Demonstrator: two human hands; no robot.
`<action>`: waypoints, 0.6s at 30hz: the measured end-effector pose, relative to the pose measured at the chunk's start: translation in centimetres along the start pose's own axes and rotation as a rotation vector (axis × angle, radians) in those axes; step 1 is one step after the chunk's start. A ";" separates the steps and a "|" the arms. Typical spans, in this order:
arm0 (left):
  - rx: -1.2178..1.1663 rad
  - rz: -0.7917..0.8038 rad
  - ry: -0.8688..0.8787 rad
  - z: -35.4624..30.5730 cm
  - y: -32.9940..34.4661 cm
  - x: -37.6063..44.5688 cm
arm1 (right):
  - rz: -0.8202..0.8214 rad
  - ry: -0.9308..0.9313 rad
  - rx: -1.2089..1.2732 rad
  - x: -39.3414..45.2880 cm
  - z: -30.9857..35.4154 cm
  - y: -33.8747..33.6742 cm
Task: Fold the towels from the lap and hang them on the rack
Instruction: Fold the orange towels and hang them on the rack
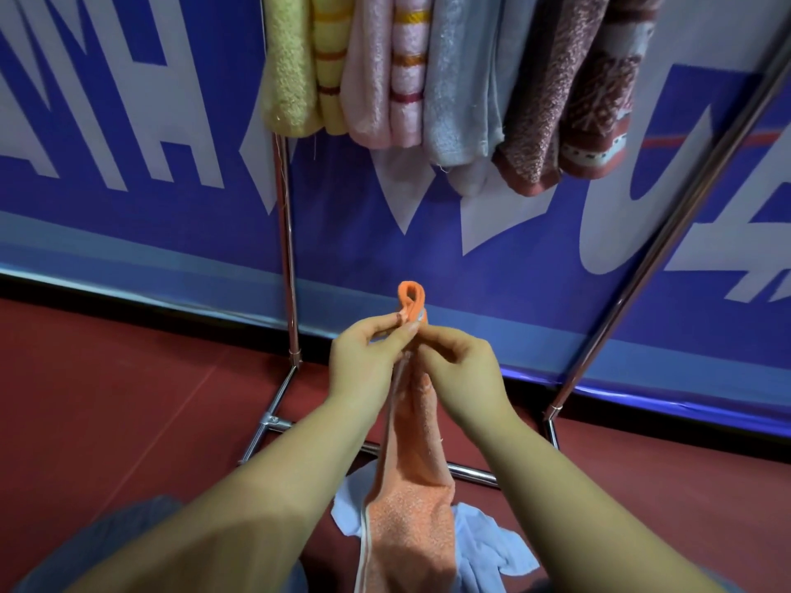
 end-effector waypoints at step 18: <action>0.370 0.451 0.398 -17.2 4.3 -0.5 | 0.224 -0.121 0.181 -1.5 12.2 -6.4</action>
Point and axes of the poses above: each hand's wrist, its own x-axis towards the middle knuckle, its own y-axis out of the palm, z = x × y, the point moved 10 cm from there along x, towards the middle knuckle, and after that the axes turned 10 degrees about y, right-handed, at the moved point
